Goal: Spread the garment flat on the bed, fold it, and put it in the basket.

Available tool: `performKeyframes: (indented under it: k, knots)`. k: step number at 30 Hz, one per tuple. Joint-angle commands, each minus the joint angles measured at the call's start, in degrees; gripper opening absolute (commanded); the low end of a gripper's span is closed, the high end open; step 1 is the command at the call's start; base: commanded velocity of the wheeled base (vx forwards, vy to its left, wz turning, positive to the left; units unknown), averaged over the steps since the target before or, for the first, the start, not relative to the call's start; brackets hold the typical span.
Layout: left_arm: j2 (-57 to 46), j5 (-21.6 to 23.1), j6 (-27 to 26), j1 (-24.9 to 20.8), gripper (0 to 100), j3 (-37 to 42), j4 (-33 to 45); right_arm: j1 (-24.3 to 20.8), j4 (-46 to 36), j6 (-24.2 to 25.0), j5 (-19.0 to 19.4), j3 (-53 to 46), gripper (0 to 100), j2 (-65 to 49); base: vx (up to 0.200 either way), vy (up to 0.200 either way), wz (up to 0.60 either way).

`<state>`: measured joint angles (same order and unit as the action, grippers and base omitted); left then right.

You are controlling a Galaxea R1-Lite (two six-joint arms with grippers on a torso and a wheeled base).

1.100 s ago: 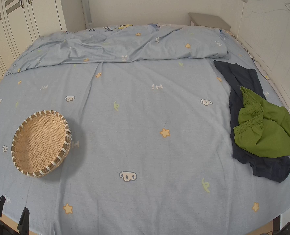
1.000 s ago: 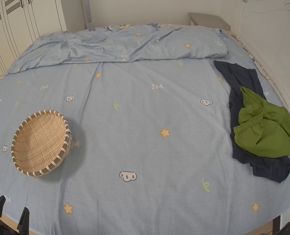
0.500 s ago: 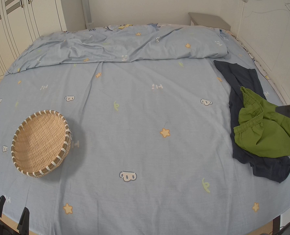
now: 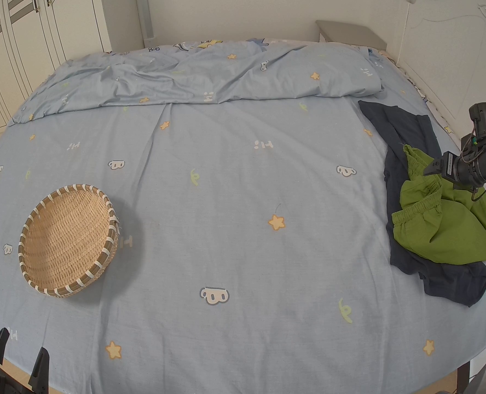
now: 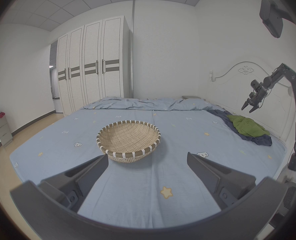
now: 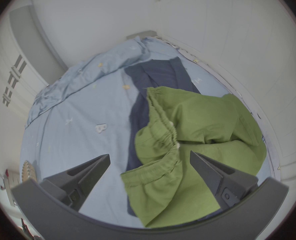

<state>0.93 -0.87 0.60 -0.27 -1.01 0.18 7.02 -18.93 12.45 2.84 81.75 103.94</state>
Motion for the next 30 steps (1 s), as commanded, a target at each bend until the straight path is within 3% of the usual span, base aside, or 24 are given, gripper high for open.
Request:
performKeyframes:
  k: [1, 12, 23, 24, 30]
  knots:
    - [-0.93, -0.01, 0.02, -0.08, 100, 0.92, -0.01, 2.38, 0.21, 0.21, 0.32, 2.10, 100, 6.45, 0.000, 0.000, 0.00]
    - [-0.93, -0.01, 0.02, -0.08, 100, 0.92, -0.01, 2.56, 0.39, 3.29, 4.02, 3.94, 100, 7.86, 0.000, 0.000, 0.00]
    - [-0.93, -0.01, 0.02, 0.00, 100, 0.92, -0.01, 3.00, -0.14, 4.16, 4.10, 5.53, 100, 10.58, 0.000, 0.000, 0.00]
    - [-0.93, -0.01, 0.02, 0.00, 100, 0.92, -0.01, 3.00, -0.14, 4.16, 4.10, 5.53, 0, 10.76, 0.000, 0.000, 0.00]
    - [-0.93, -0.01, 0.02, 0.00, 100, 0.92, -0.01, 2.91, 0.21, 5.57, 4.28, 5.53, 0, 10.67, 0.000, 0.000, 0.00]
